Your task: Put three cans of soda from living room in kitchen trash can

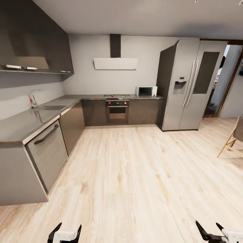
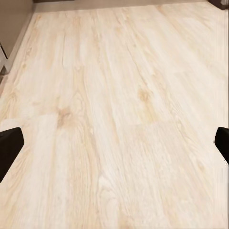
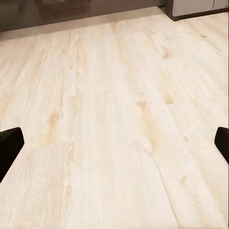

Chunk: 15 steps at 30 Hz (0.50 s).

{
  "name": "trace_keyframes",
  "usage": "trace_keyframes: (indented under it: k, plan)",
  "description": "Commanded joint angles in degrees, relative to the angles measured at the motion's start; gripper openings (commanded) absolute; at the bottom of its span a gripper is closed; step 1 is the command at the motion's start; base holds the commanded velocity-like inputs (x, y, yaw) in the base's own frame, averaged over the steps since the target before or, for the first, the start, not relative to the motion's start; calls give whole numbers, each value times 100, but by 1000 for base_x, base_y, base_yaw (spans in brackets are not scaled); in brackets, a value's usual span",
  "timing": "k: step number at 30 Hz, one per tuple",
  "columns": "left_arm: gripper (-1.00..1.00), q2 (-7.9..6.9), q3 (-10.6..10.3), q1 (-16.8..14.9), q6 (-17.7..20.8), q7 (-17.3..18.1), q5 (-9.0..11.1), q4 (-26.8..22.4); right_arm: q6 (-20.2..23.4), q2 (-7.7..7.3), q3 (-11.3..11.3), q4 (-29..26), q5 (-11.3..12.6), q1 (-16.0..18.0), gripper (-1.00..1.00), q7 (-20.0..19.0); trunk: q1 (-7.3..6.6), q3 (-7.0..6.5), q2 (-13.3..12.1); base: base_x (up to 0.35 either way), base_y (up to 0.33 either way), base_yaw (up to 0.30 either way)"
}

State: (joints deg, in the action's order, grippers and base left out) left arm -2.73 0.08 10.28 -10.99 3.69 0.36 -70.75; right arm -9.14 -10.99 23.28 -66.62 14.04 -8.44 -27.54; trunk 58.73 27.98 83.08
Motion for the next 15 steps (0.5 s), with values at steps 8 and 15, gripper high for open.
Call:
trace_keyframes:
  k: [8,15]
  plan:
    - [100,0,1,0,0,0,-5,0,0,-1,69,5,16,0,100,8,0,0,0,0,0,-251]
    - [100,0,1,0,0,0,-7,0,0,0,155,7,20,0,100,4,0,0,0,0,0,-252]
